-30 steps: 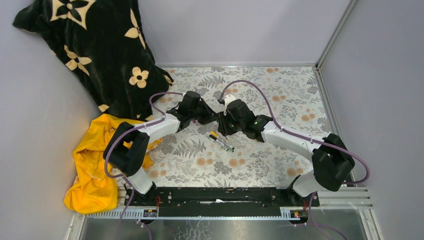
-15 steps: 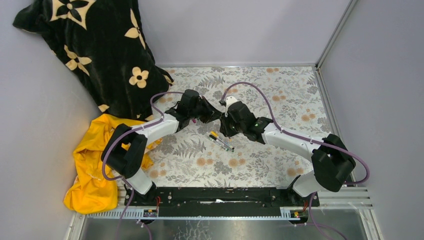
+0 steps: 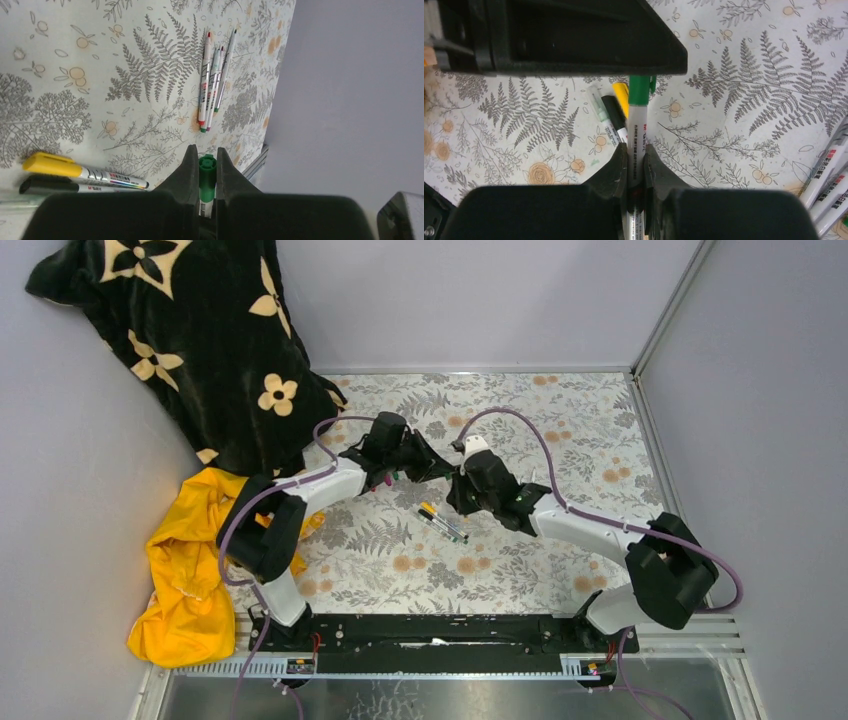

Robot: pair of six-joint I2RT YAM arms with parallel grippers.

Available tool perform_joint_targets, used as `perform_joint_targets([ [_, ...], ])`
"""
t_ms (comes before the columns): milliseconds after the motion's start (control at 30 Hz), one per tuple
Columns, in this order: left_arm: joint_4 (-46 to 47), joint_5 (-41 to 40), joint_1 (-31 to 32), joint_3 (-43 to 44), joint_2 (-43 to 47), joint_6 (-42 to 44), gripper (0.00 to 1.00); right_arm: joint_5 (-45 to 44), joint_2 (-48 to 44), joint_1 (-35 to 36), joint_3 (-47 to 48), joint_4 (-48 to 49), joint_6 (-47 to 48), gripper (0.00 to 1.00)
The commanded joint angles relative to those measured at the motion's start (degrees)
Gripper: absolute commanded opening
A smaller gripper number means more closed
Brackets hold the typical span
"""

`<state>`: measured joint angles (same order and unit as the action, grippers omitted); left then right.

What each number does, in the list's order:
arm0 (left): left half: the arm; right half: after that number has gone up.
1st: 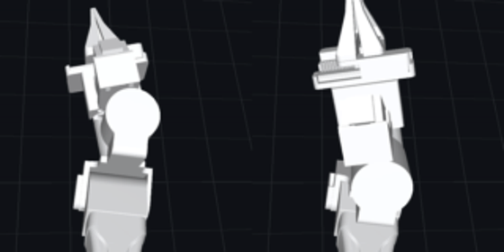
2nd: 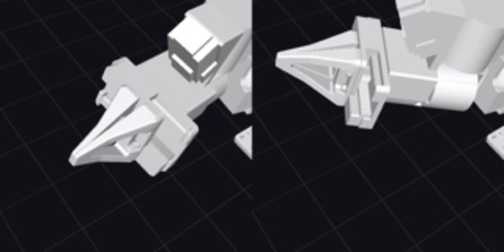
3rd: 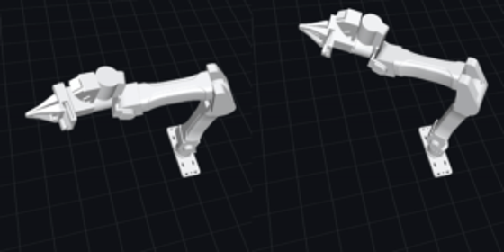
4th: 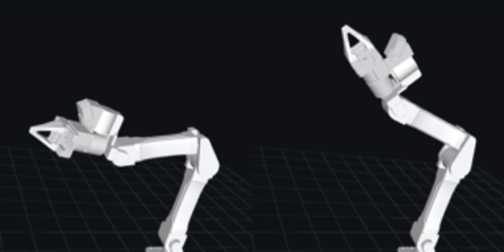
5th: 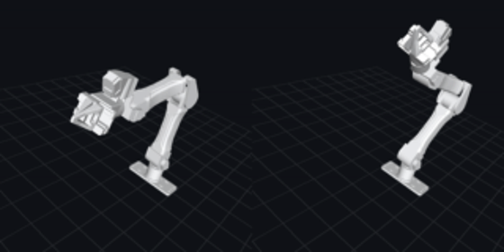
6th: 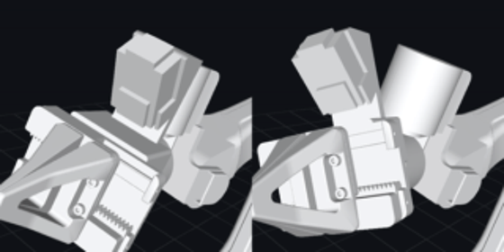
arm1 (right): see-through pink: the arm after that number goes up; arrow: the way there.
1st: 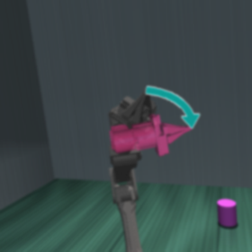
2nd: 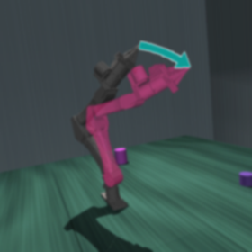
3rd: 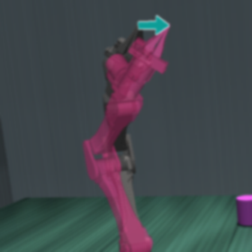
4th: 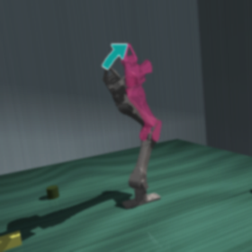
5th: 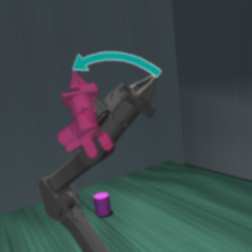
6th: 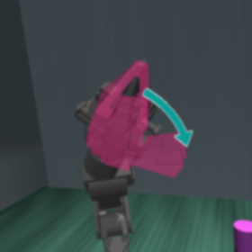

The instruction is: Open the pen caps

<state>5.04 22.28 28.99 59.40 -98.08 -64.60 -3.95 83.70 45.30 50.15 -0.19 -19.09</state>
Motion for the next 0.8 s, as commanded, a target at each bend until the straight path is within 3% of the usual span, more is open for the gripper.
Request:
perform_joint_targets([
  [0, -0.5, -6.2, -5.9, 5.9, -4.6, 5.9, 0.00, 2.4, -5.5, 0.9, -4.8, -1.4, -2.4, 0.00],
  [300, -6.0, -9.7, -7.7, 11.4, -8.7, 12.0, 0.00, 0.1, -8.0, 0.9, -6.7, -2.4, -2.8, 0.00],
  [533, -16.0, -18.4, -6.8, 13.0, -8.1, 18.7, 0.00, -16.5, -7.6, 0.6, -2.4, -9.1, -2.8, 0.00],
  [767, -20.7, -26.5, -5.0, 11.1, -8.8, 21.0, 0.01, -20.9, -1.6, -4.9, -0.4, -11.1, -3.6, 0.00],
])
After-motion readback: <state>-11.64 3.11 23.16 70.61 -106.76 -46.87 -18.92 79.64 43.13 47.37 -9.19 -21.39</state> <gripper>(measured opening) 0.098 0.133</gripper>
